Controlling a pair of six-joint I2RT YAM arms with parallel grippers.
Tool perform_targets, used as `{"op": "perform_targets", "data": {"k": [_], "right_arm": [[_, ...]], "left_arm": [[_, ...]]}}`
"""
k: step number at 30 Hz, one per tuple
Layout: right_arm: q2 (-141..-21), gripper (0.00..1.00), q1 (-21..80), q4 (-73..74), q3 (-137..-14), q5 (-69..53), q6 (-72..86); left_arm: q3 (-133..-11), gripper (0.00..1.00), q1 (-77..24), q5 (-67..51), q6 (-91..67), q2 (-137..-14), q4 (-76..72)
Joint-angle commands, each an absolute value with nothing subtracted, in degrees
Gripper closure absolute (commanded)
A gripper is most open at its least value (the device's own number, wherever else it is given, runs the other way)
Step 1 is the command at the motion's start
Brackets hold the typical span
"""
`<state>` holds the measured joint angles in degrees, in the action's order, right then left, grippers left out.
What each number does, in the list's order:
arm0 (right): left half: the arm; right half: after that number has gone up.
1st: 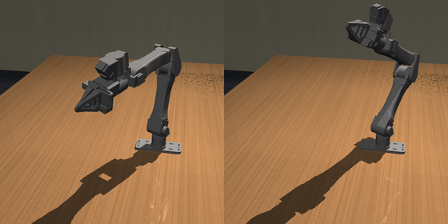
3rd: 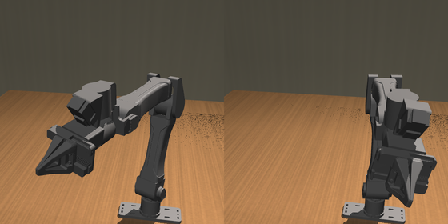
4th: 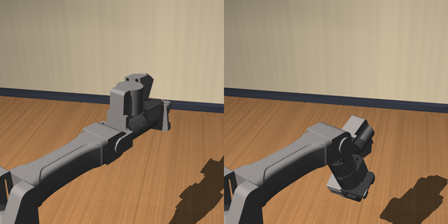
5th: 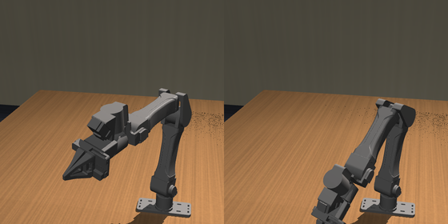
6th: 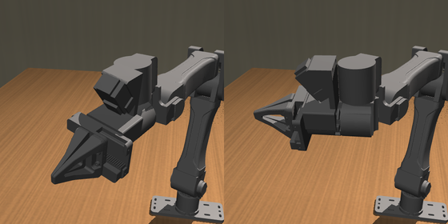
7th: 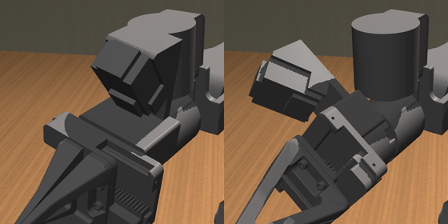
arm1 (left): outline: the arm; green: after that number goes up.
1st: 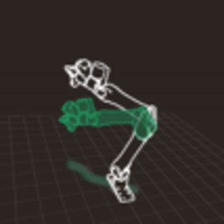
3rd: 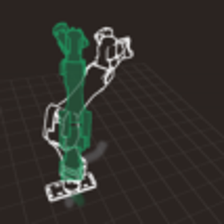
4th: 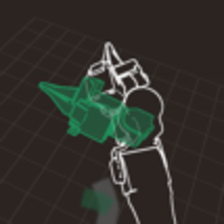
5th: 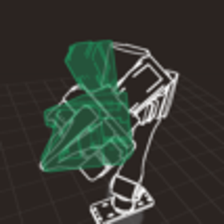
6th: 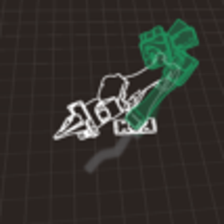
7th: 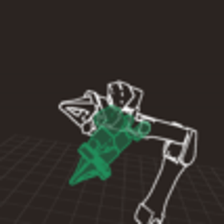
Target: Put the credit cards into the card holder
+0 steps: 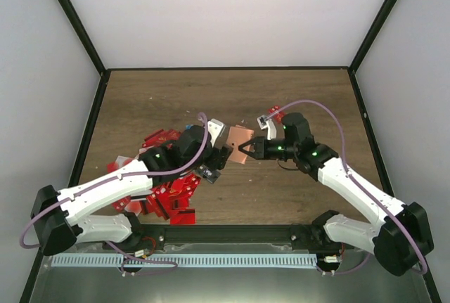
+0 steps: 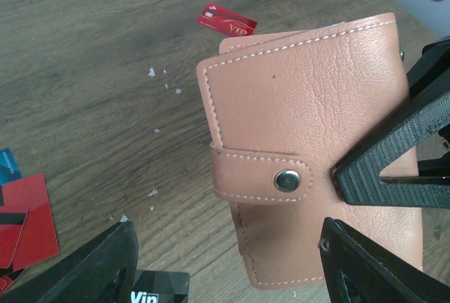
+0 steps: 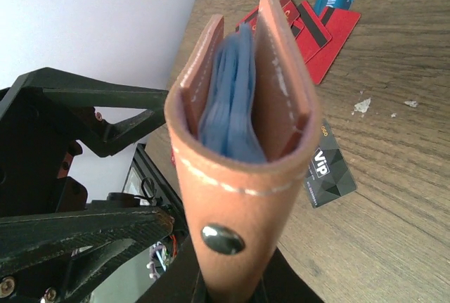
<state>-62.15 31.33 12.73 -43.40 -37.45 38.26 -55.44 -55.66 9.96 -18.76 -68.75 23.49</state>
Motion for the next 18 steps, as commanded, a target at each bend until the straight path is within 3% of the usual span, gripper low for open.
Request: {"op": "perform_targets", "data": {"k": [1, 18], "right_arm": [[-62.6, 0.99, 32.0, 12.4, -45.9, -38.6, 37.4], [-62.1, 0.99, 32.1, 12.8, -45.9, -44.2, 36.0]], "left_arm": [[-56.8, 0.27, -56.1, 9.3, -17.5, -70.0, 21.5], [-58.6, 0.22, -56.1, 15.6, -17.9, -75.8, 18.9]]}}
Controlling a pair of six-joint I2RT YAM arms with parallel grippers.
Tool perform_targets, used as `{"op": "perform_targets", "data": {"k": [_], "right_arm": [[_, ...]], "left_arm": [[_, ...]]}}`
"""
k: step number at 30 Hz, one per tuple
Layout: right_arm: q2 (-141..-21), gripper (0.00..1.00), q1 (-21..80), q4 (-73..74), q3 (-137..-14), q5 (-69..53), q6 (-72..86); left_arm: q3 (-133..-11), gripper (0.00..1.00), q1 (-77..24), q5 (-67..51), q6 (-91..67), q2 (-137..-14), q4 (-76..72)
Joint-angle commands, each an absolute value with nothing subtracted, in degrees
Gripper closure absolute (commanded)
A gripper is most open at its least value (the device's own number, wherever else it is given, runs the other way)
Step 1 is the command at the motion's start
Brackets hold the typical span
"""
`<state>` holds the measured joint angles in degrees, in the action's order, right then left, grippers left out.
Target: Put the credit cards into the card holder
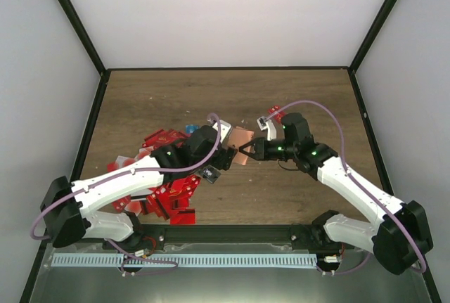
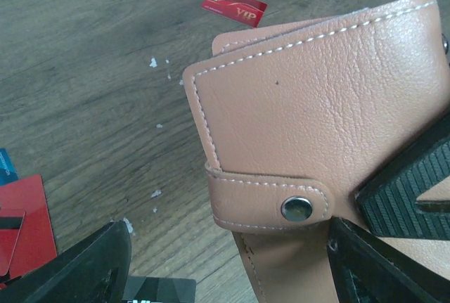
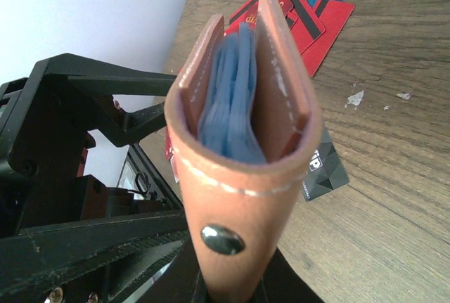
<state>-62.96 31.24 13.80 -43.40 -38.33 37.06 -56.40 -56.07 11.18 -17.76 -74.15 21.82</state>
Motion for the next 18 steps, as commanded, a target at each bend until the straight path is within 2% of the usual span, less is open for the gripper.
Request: {"op": "perform_targets", "data": {"k": [1, 18], "right_arm": [[-62.0, 0.99, 32.2, 12.9, -46.0, -44.6, 35.9], [-61.4, 0.99, 32.2, 14.2, -46.8, -46.2, 35.7]], "left_arm": [[-58.7, 0.22, -56.1, 16.1, -17.8, -76.0, 18.6], [-60.4, 0.3, -56.0, 22.8, -17.8, -79.8, 19.0]]}}
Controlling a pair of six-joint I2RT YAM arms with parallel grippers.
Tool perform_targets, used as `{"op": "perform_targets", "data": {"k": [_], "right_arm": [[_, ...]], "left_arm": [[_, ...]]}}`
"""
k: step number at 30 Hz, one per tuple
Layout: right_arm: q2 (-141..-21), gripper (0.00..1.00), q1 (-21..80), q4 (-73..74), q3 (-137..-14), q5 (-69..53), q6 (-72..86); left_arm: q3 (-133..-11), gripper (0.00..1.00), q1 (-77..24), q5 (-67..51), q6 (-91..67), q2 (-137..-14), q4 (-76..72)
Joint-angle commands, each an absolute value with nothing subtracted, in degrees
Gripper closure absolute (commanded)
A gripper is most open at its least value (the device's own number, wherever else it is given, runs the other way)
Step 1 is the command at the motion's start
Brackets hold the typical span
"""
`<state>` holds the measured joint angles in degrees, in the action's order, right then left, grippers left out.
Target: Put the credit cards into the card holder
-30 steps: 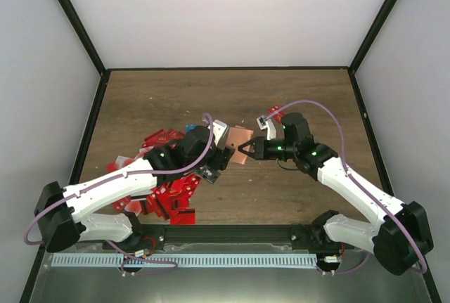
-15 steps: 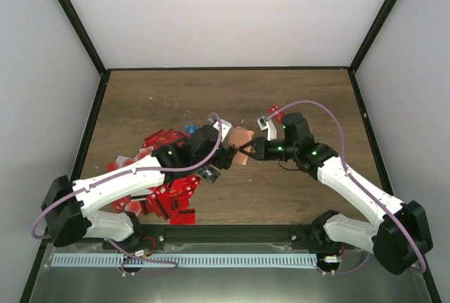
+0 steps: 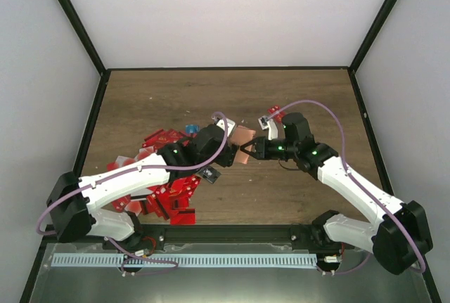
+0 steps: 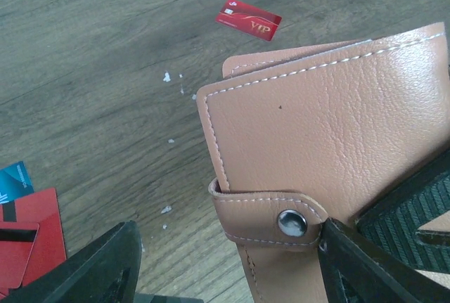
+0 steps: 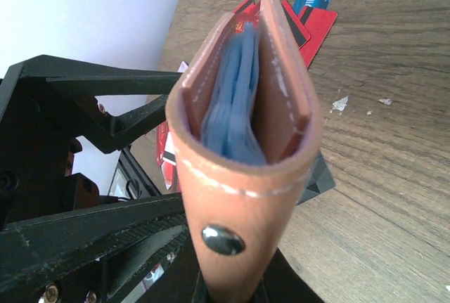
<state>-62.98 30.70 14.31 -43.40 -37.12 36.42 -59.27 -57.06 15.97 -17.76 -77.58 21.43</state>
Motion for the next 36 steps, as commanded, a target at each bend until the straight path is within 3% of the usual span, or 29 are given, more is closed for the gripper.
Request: {"op": "perform_targets", "data": {"k": [1, 9, 16, 19, 24, 25, 26, 29, 36], "right_arm": [[-61.3, 0.99, 32.2, 14.2, -46.8, -46.2, 35.7], [-60.6, 0.99, 32.3, 14.5, -46.3, -45.2, 36.1], [-60.0, 0.99, 32.2, 18.3, -46.6, -37.2, 36.4], [-60.5, 0.99, 32.2, 19.5, -46.6, -33.5, 36.3], [-61.5, 0.99, 32.2, 18.2, -46.5, -30.3, 35.4], [-61.7, 0.99, 32.1, 17.5, -46.4, -30.4, 35.1], [-61.9, 0.99, 32.1, 16.8, -46.4, -30.8, 34.7], [-62.5, 0.99, 32.1, 14.5, -46.4, -31.1, 33.8], [-64.1, 0.99, 32.0, 10.4, -45.2, -31.8, 31.3]], "left_arm": [[-60.3, 0.3, -56.1, 23.7, -17.8, -80.0, 19.2], [-61.0, 0.31, -54.0, 29.2, -17.5, -82.1, 20.7], [-62.5, 0.34, -33.6, 25.4, -17.6, -87.2, 23.5], [-61.2, 0.33, -32.1, 21.9, -18.7, -83.6, 23.0], [-52.4, 0.19, -31.9, 5.8, -19.0, -72.9, 15.1], [-50.3, 0.06, -31.8, 4.4, -19.5, -70.5, 13.3], [-48.1, 0.01, -31.6, 4.4, -20.3, -68.4, 11.5], [-41.6, 0.0, -31.1, 5.9, -21.4, -61.5, 6.4], [-37.3, 0.0, -31.0, -3.2, -22.9, -56.1, 3.1]]}}
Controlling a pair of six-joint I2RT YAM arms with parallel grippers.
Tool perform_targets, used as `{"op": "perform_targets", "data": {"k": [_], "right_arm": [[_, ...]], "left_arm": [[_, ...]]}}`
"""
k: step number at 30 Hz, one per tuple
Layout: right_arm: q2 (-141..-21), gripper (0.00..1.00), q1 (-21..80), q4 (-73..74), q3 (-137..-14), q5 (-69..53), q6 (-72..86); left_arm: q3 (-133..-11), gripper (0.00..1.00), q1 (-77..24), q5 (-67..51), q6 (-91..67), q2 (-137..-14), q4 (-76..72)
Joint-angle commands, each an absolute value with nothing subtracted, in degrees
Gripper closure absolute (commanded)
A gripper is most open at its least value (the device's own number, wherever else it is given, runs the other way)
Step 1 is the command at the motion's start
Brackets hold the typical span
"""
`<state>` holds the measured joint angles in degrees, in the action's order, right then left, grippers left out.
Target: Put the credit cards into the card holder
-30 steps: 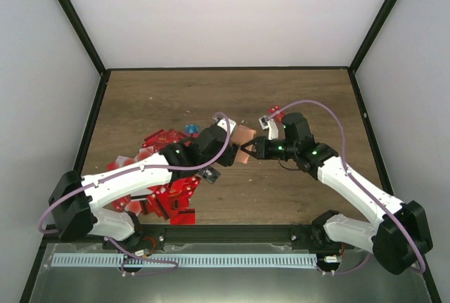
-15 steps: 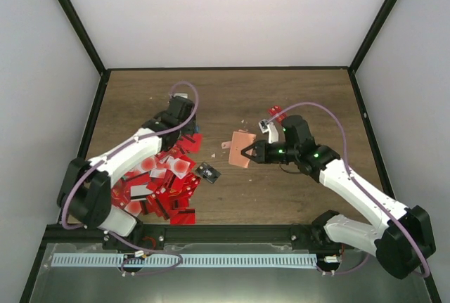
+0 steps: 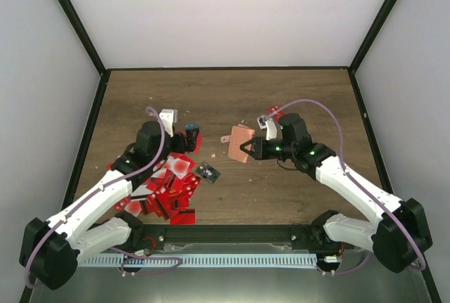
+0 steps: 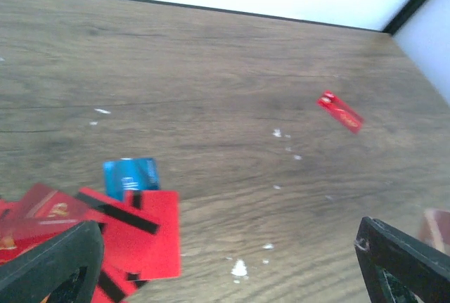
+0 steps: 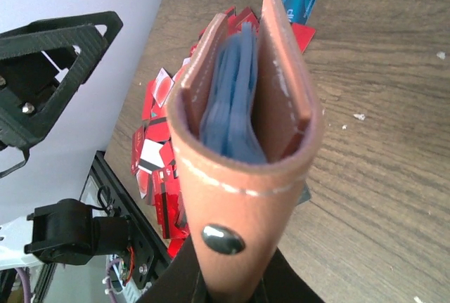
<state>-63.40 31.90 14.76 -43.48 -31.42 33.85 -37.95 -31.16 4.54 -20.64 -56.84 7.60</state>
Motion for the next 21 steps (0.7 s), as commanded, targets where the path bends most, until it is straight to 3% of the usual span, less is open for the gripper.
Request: {"op": "perform_targets", "data": {"k": [1, 8, 13, 19, 21], "right_arm": [[-64.4, 0.99, 32.0, 9.6, -44.8, -32.9, 30.8], [-65.7, 0.99, 31.7, 4.5, -41.5, -41.2, 28.8], [-66.1, 0.99, 31.7, -0.2, -38.7, -48.1, 30.4], [-66.2, 0.99, 31.7, -4.5, -36.7, -54.3, 32.7], [-66.0, 0.99, 31.7, -5.7, -36.2, -56.0, 33.0]], "left_arm": [[-37.6, 0.0, -30.9, -7.1, -23.4, -57.3, 2.8], [-34.6, 0.05, -31.4, -22.9, -28.2, -59.4, -2.0], [-31.5, 0.13, -32.1, -26.3, -28.6, -56.7, -3.6], [-30.0, 0.16, -34.2, -29.4, -28.7, -54.5, -6.2], [-29.7, 0.21, -34.8, -28.3, -28.6, -55.0, -6.2]]}}
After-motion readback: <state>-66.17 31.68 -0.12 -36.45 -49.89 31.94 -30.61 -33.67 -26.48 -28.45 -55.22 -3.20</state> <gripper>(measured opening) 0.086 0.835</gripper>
